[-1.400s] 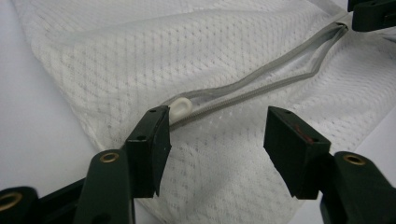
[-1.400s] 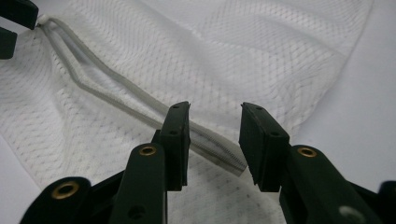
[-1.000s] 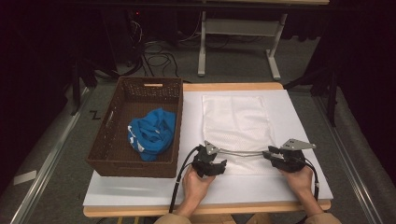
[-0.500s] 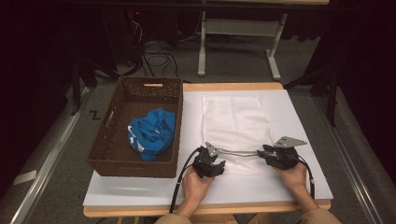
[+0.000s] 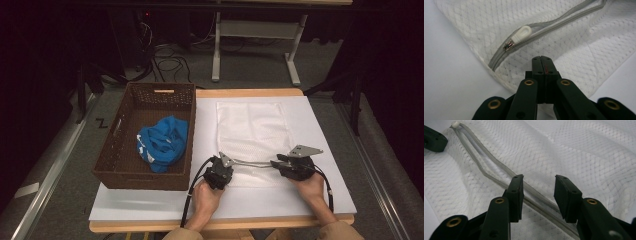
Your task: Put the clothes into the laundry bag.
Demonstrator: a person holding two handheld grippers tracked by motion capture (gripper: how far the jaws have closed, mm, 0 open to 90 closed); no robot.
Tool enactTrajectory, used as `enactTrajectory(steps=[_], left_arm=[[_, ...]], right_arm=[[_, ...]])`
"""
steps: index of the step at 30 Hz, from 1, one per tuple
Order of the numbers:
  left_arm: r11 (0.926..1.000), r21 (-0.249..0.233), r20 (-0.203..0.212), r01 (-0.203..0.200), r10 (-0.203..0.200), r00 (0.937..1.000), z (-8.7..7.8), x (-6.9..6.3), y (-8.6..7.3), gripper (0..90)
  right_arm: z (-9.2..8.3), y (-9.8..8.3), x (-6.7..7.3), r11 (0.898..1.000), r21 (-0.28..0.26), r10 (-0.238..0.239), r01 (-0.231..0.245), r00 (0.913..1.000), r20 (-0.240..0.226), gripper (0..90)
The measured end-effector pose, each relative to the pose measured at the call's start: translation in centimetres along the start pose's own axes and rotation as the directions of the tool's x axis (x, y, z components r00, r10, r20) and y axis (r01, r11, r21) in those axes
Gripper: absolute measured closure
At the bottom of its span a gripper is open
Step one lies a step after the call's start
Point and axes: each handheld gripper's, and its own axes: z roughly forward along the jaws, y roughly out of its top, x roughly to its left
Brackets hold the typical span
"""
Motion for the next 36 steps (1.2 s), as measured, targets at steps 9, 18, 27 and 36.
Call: enactTrajectory(steps=[9,18,27,36], left_arm=[[0.9999,-0.012,0.003,0.0,0.0,1.0,-1.4,0.5,-0.5,90.0],[0.99,-0.115,0.087,-0.081,0.091,0.992,0.1,-1.3,1.2,70.7],[0.9871,-0.118,0.128,-0.108,0.123,0.9841,2.1,-2.4,2.9,65.6],[0.9888,-0.103,0.104,-0.109,0.119,0.9874,3.5,-2.4,2.0,60.9]], right_arm=[[0.1,0.3,0.4,1.0,-0.005,-0.017,0.017,0.9998,-0.008,59.6],[0.3,0.4,0.5,1.0,-0.008,-0.009,0.008,0.9998,-0.017,59.6],[0.3,0.4,0.3,1.0,-0.015,-0.003,0.002,0.9999,-0.011,58.0],[0.9,0.8,0.2,1.0,-0.006,0.003,-0.003,0.9999,-0.016,56.2]])
